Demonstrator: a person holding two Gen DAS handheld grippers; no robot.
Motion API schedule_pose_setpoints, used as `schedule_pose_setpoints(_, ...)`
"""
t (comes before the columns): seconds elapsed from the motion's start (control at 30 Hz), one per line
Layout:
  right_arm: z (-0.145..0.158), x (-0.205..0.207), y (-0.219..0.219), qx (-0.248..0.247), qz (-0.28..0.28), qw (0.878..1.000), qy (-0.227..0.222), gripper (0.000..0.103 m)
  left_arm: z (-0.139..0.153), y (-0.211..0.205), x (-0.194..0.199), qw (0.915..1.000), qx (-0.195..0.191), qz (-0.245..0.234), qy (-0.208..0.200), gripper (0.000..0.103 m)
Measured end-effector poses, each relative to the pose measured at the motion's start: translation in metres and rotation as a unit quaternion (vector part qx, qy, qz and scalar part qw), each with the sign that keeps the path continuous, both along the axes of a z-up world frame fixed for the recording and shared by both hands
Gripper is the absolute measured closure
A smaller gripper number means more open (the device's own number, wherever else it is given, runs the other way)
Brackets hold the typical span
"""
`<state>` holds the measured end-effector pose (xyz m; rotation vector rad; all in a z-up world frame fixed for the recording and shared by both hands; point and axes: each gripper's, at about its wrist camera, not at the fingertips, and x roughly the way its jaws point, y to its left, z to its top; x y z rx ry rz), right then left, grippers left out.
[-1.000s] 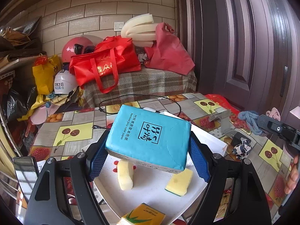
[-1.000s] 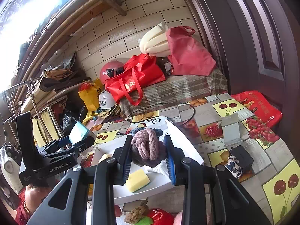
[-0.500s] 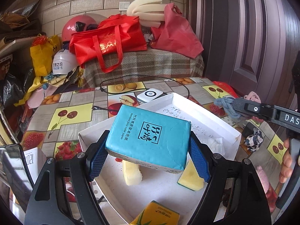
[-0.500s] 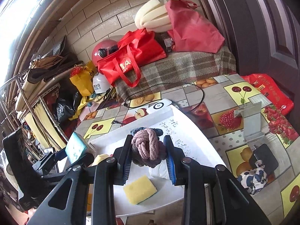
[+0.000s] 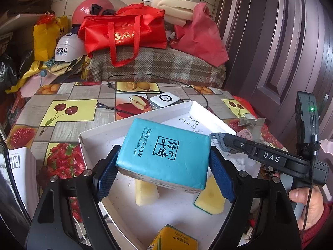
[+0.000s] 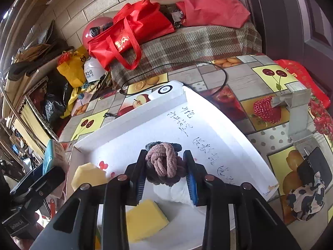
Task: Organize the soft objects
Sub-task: 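Carry the teal pack and rope ball into the white tray and release both, then grasp the white foam block with the left tool while the right grasps the pink fluffy ball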
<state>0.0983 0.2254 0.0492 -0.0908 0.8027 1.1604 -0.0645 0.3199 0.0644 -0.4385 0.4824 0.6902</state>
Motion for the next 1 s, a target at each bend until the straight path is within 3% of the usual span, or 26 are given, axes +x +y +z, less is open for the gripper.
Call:
schedule_pose_setpoints(0.03,0.001,0.0,-0.002,0.006,-0.002,1.0,0.003,0.056,0.0,0.0,0.0,1.0,0.002,0.004,0.005,0.009)
schedule_pose_setpoints(0.1,0.005,0.0,-0.005,0.018,-0.009,1.0,0.005,0.012,0.003,0.0,-0.004,0.9998,0.014,0.015,0.003,0.0)
schedule_pose_setpoints(0.2,0.011,0.0,-0.012,0.037,-0.02,0.999,0.004,0.0,0.01,-0.001,-0.012,0.9994,0.022,0.023,-0.01,0.0)
schedule_pose_setpoints(0.3,0.017,0.001,-0.021,0.053,-0.03,0.998,0.005,0.0,0.018,-0.002,-0.018,0.9993,0.027,0.02,-0.014,0.0)
schedule_pose_setpoints(0.4,0.021,0.002,-0.035,0.069,-0.037,0.997,0.02,0.0,0.017,0.0,-0.014,0.9997,0.012,0.008,0.022,0.0)
schedule_pose_setpoints(0.47,0.024,0.003,-0.045,0.08,-0.041,0.996,0.026,0.0,0.01,0.002,-0.01,0.9997,0.0,-0.007,0.025,0.0)
schedule_pose_setpoints(0.53,0.028,0.003,-0.055,0.092,-0.043,0.994,0.032,0.0,-0.001,0.004,-0.002,0.9987,-0.032,-0.039,0.005,0.0)
schedule_pose_setpoints(0.63,0.037,-0.001,-0.074,0.114,-0.036,0.992,0.037,0.0,-0.018,0.003,0.012,0.9877,-0.097,-0.112,-0.05,0.0)
schedule_pose_setpoints(0.73,0.051,-0.01,-0.1,0.143,-0.034,0.989,0.007,0.0,-0.009,-0.008,0.014,0.9908,-0.066,-0.105,-0.056,0.0)
schedule_pose_setpoints(0.83,0.06,-0.018,-0.127,0.167,-0.035,0.985,-0.021,0.0,0.018,-0.021,-0.002,0.9941,-0.015,-0.077,-0.074,0.0)
schedule_pose_setpoints(1.0,0.059,-0.02,-0.163,0.185,-0.05,0.98,-0.053,0.0,0.051,-0.055,-0.04,0.9919,0.046,-0.065,-0.099,0.0)
